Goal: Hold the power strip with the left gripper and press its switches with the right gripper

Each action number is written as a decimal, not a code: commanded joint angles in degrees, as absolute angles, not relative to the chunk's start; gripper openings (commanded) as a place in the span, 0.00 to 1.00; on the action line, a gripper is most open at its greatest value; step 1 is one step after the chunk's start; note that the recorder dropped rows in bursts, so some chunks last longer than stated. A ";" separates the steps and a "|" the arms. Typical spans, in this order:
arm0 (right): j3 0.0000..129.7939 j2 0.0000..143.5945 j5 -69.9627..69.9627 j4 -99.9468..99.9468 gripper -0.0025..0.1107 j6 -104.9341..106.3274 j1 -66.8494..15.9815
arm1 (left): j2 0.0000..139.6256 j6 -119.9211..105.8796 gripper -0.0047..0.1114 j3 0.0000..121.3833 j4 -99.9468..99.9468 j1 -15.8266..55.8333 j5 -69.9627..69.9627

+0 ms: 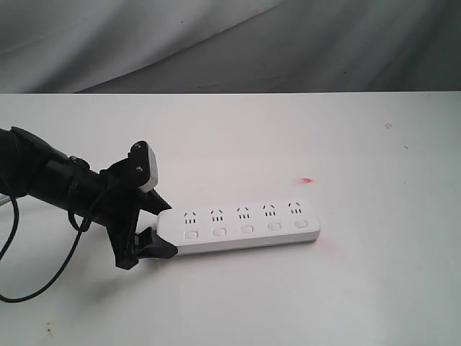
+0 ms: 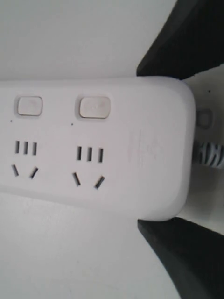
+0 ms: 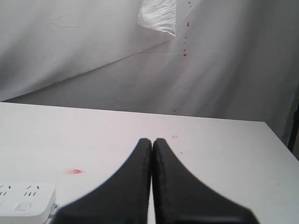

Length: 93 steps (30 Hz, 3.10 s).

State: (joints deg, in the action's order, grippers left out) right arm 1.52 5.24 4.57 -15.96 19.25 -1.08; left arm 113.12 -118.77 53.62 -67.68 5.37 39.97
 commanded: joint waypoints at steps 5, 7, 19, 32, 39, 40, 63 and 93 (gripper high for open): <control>1.18 4.99 4.16 -15.42 0.02 18.98 -0.64 | 112.97 -118.76 0.84 53.52 -69.32 5.25 40.78; 1.18 4.99 4.16 -15.42 0.02 18.98 -0.64 | 112.97 -118.76 0.84 53.52 -69.32 5.25 40.78; 1.18 4.99 4.16 -15.42 0.02 18.98 -0.64 | 106.47 -118.74 0.84 53.62 -76.58 5.25 43.31; 1.18 4.99 4.16 -15.42 0.02 18.98 -0.64 | 65.26 -84.70 0.25 53.52 -45.74 5.25 44.10; 1.18 4.99 4.16 -15.42 0.02 18.98 -0.64 | 56.15 -69.73 0.04 53.52 -42.67 5.25 55.54; 1.18 4.99 4.16 -15.42 0.02 18.98 -0.64 | 55.26 -68.11 0.04 53.52 -42.84 5.25 55.98; 1.18 4.99 4.16 -15.42 0.02 18.98 -0.64 | 28.55 -29.97 0.04 51.99 -8.39 5.25 46.11; 1.18 4.99 4.16 -15.42 0.02 18.98 -0.64 | 0.00 -1.32 0.04 0.00 7.79 5.25 16.80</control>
